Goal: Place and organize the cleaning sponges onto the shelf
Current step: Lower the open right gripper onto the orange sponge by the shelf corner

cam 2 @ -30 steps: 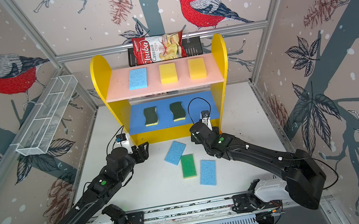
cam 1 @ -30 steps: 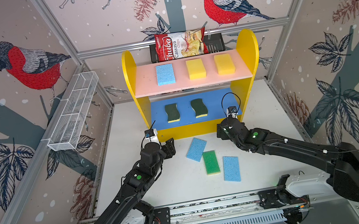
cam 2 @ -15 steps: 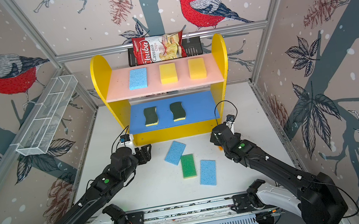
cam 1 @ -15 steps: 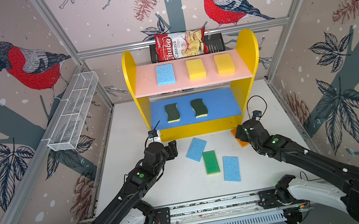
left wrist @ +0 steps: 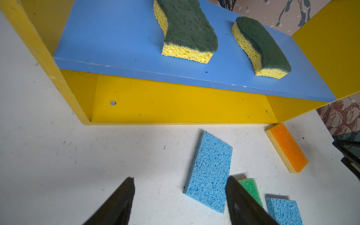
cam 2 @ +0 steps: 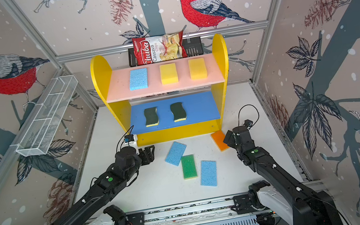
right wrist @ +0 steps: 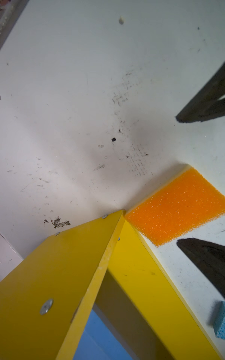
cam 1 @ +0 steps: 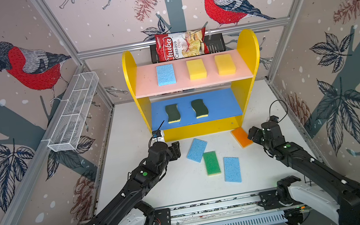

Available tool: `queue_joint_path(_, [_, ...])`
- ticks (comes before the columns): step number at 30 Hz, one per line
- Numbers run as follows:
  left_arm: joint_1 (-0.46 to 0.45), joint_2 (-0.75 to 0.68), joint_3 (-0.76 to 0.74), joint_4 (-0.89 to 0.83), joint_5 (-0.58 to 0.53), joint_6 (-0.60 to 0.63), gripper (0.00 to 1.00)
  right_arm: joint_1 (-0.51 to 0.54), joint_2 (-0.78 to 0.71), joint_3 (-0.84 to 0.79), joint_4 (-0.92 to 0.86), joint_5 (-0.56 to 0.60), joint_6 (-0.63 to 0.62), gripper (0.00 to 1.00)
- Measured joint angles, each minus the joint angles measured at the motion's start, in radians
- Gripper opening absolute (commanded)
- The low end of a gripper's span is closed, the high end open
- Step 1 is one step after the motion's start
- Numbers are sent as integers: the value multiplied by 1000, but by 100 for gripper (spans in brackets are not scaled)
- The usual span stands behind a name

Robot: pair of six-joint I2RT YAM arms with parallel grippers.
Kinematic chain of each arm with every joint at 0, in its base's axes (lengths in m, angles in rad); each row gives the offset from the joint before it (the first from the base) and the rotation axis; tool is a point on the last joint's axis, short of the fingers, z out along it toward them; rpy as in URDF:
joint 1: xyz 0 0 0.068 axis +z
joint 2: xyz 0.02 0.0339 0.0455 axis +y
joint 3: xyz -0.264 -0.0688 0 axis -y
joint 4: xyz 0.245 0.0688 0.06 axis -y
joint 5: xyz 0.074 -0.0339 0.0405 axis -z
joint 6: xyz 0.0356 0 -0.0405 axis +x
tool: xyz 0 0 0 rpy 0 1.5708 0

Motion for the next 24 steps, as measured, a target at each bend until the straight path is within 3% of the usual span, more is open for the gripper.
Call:
queue_joint_path(7, [-8, 13, 0, 14, -1, -3, 74, -50, 74, -22, 72, -78, -24, 89])
queue_joint_path(15, [-14, 18, 0, 15, -3, -7, 74, -53, 233, -12, 150, -141, -56, 86])
queue_joint_path(24, [-16, 14, -5, 14, -25, -7, 74, -42, 299, -11, 223, -189, -79, 85])
